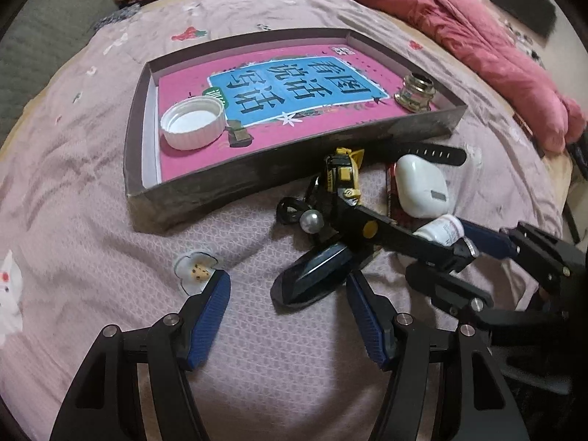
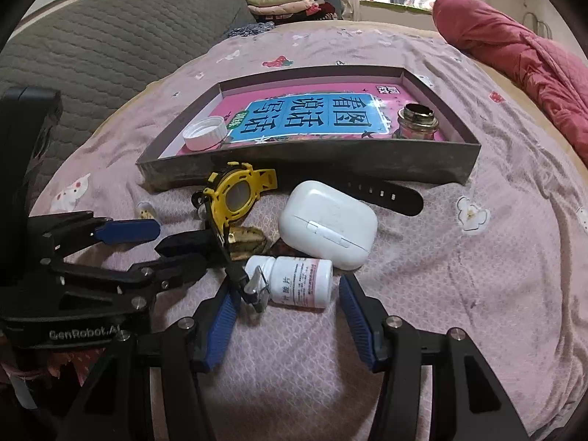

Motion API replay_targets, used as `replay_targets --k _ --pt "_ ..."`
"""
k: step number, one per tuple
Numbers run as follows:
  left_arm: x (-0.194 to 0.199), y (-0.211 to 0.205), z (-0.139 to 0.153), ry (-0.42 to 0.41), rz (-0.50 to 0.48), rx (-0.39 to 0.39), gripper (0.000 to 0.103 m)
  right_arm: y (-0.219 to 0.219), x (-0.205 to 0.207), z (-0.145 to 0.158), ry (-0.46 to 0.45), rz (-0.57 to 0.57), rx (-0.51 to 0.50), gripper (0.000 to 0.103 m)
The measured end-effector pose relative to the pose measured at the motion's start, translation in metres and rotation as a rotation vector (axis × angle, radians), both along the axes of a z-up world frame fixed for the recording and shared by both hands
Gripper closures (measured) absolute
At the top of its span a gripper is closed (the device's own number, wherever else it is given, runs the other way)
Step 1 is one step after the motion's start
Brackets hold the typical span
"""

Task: Organize rigid objects
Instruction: 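Reach the right tool to the white pill bottle and close on it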

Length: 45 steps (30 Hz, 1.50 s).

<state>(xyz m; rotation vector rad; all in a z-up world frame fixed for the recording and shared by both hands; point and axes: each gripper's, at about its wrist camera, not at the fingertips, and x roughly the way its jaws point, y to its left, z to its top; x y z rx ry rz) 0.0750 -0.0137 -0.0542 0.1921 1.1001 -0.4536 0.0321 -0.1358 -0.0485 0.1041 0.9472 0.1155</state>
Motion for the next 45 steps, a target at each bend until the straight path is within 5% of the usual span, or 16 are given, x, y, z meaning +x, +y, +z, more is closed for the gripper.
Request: replay_targets --k 35,45 --pt "-0.004 -0.028 -0.003 0.030 -0.159 -0.030 0.036 -0.027 -0.001 0.005 0.026 0.002 -0.132 0.054" --pt "-0.015 -0.031 0.003 0.068 -0.207 -0.065 0.047 -0.058 -0.008 0.007 0.052 -0.075 -0.127 0.054"
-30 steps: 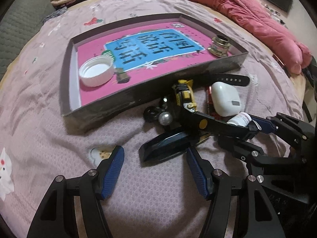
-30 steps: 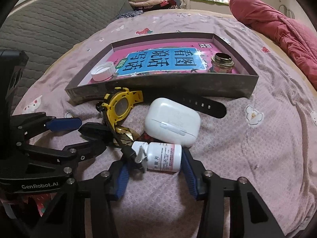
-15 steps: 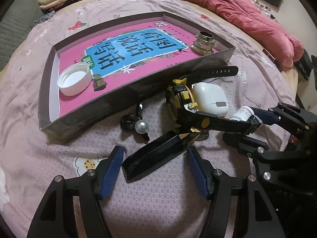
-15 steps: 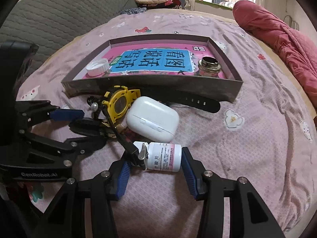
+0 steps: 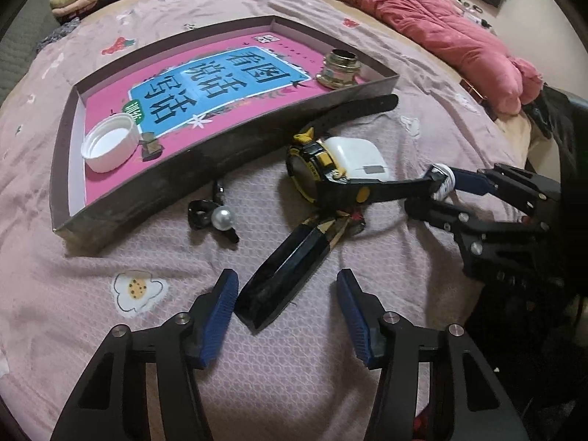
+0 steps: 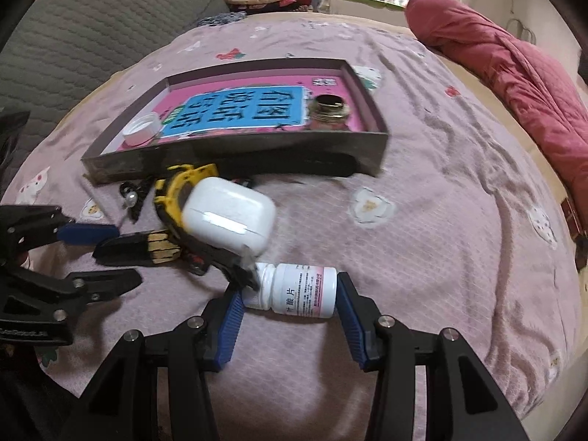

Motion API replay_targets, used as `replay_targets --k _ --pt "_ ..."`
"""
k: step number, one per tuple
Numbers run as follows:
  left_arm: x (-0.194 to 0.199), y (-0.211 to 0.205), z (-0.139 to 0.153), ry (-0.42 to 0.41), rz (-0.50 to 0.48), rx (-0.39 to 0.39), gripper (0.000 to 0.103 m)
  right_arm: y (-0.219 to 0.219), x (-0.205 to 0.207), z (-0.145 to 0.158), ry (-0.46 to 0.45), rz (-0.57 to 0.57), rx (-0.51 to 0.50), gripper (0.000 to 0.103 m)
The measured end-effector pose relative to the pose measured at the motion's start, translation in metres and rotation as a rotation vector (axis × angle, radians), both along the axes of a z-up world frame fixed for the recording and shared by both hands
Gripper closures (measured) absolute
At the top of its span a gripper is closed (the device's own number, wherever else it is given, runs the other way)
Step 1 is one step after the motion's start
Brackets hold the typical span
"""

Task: Organize rigid objects
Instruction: 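Reach the right tool to the white pill bottle and close on it, then grasp the black-and-gold lipstick tube with the left tool while the right tool lifts the pill bottle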

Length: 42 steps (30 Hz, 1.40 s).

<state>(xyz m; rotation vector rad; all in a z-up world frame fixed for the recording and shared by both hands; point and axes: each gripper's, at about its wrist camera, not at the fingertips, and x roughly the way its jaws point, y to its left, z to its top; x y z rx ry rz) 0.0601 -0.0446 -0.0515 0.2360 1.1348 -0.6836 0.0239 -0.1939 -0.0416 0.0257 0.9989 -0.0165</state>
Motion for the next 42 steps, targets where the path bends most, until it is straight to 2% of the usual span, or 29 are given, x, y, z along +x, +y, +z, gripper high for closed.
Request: replay_targets --k 11,18,27,34,36,37,42 --pt "-0.004 -0.008 -0.001 0.003 -0.017 -0.038 0.047 -0.009 0.000 -0.004 0.015 -0.023 0.015 0.054" --pt "0.002 -0.014 -0.003 -0.014 -0.002 -0.052 0.068 -0.015 0.004 -0.006 0.021 -0.034 0.046 0.056" --pt "0.000 -0.025 -0.011 -0.021 -0.034 -0.001 0.069 -0.014 0.009 -0.009 0.027 -0.030 0.040 0.056" --pt "-0.007 -0.040 -0.014 -0.107 -0.045 0.098 0.071 -0.017 0.014 -0.013 0.022 -0.016 0.058 0.057" --pt "-0.007 -0.042 -0.014 -0.115 -0.030 0.095 0.073 -0.021 0.013 -0.012 0.015 -0.019 0.079 0.057" --pt "-0.007 -0.041 -0.013 -0.115 -0.023 0.088 0.079 -0.022 0.013 -0.011 0.011 -0.022 0.088 0.057" --pt "-0.010 -0.042 -0.008 -0.129 0.003 0.075 0.080 -0.026 0.012 -0.003 -0.018 -0.037 0.058 0.057"
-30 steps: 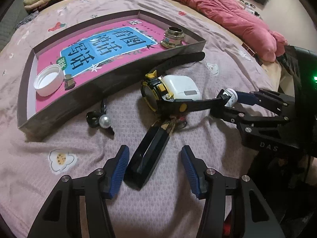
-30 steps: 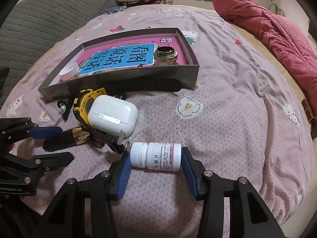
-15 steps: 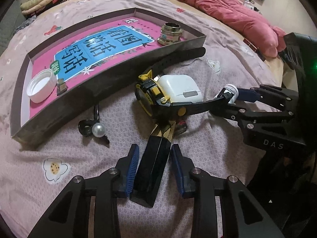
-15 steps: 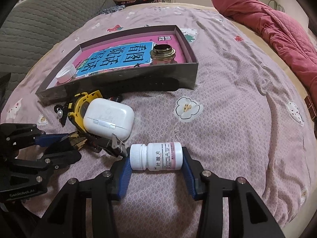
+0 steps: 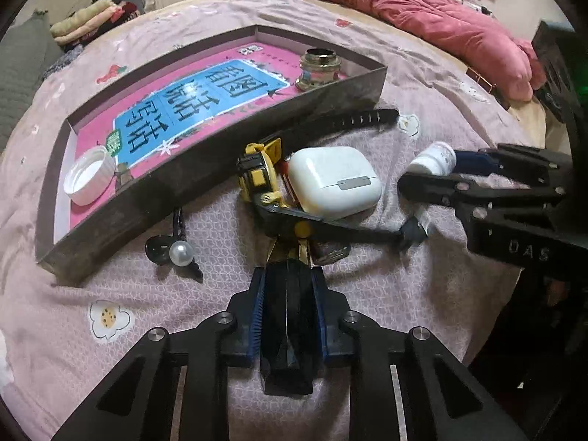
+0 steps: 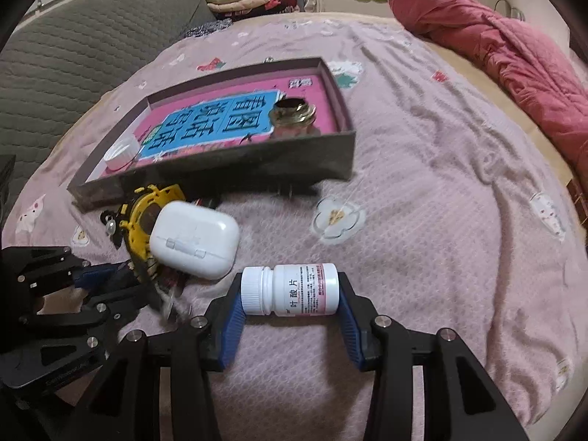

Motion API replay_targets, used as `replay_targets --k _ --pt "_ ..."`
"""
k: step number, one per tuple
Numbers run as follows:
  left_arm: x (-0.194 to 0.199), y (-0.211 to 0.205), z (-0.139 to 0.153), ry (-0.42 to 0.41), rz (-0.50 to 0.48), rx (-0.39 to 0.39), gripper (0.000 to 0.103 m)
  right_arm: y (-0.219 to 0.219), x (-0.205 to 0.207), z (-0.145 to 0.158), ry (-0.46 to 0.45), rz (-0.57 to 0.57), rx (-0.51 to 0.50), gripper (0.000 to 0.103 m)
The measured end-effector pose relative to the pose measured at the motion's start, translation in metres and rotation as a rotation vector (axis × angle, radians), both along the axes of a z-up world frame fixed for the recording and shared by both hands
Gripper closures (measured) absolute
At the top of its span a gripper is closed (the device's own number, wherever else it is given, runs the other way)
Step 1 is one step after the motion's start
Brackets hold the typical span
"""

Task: Organize rigid objects
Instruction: 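Grasp the black-and-gold lipstick tube with the left tool while the right tool lifts the pill bottle, then carry the lipstick tube with the left tool while the right tool carries the pill bottle over the tray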

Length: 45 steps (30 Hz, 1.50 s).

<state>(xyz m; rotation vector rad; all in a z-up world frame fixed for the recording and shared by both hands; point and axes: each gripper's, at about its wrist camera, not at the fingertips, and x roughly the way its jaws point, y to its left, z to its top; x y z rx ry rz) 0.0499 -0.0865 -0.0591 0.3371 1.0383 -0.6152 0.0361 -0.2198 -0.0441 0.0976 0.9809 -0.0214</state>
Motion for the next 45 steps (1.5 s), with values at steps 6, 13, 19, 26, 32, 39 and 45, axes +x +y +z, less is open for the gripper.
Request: replay_targets --k 6,13,19,26,32,39,45 --pt "-0.002 0.004 0.013 0.025 0.003 -0.078 0.080 -0.006 0.001 0.011 -0.038 -0.021 -0.022 0.057" --pt "-0.006 0.014 0.026 0.030 0.019 -0.145 0.080 -0.007 0.005 0.025 -0.102 -0.031 -0.023 0.057" --pt "-0.006 0.027 0.040 0.021 0.053 -0.203 0.080 0.007 0.003 0.036 -0.164 0.011 -0.041 0.057" --pt "-0.006 0.044 0.057 -0.002 0.090 -0.259 0.080 0.019 0.000 0.049 -0.232 0.045 -0.059 0.057" --pt "-0.006 0.050 0.069 -0.030 0.116 -0.282 0.080 0.020 0.000 0.054 -0.246 0.047 -0.056 0.057" --pt "-0.004 0.062 0.079 -0.072 0.156 -0.302 0.080 0.023 -0.003 0.058 -0.272 0.054 -0.057 0.057" --pt "-0.001 0.067 0.079 -0.090 0.179 -0.303 0.080 0.031 -0.003 0.061 -0.284 0.077 -0.067 0.057"
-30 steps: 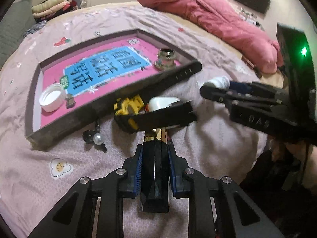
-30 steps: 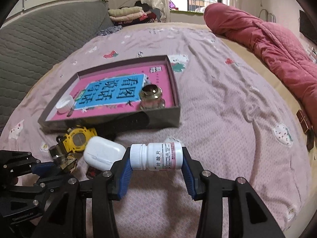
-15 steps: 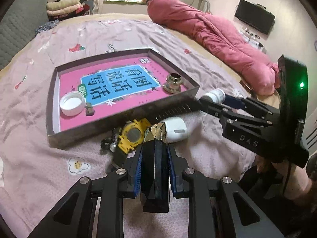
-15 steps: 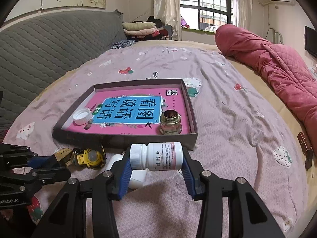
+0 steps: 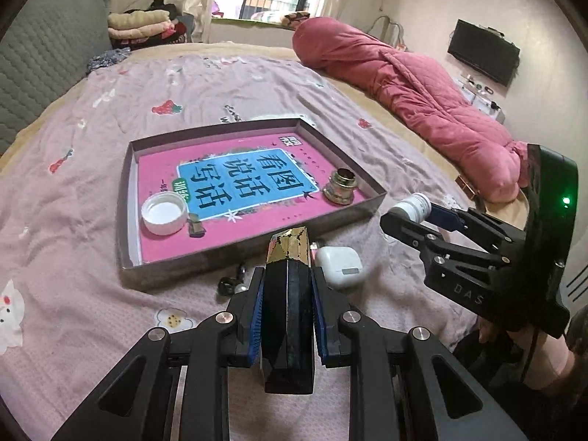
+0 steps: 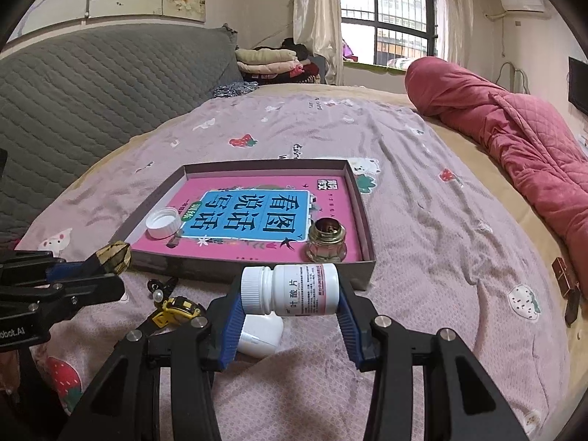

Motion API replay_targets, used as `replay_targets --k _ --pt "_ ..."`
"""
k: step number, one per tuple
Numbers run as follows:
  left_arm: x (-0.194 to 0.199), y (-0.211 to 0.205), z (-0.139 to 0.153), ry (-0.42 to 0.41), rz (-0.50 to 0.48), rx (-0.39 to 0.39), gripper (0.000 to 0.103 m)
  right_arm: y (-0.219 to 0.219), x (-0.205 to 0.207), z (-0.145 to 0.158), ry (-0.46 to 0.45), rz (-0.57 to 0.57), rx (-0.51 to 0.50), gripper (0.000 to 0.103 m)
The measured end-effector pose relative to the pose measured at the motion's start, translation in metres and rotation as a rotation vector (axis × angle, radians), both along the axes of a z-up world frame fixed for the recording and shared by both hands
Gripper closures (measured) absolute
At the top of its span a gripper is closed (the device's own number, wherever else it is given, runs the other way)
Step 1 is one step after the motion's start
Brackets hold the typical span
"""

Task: Organize rigid objects
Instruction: 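Carry the lipstick tube with the left tool while the right tool carries the pill bottle over the tray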

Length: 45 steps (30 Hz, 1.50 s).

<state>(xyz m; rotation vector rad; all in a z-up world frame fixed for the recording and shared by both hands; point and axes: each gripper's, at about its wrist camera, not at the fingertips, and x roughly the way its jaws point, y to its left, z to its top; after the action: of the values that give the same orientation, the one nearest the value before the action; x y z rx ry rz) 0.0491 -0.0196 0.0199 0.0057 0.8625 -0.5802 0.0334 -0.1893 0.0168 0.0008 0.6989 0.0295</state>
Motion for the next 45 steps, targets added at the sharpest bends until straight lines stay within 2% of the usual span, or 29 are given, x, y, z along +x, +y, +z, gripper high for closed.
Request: replay_targets --k 15,31,45 --pt "0.014 -0.002 -0.011 0.002 0.063 0.002 0.080 0.017 0.005 0.002 -0.021 0.045 -0.038 0.057" --pt "0.037 0.014 -0.018 0.010 0.166 -0.001 0.080 0.011 0.017 -0.001 -0.021 0.037 -0.038 0.057" --pt "0.051 0.020 -0.019 -0.003 0.222 0.028 0.080 0.006 0.045 0.000 -0.031 0.057 -0.035 0.057"
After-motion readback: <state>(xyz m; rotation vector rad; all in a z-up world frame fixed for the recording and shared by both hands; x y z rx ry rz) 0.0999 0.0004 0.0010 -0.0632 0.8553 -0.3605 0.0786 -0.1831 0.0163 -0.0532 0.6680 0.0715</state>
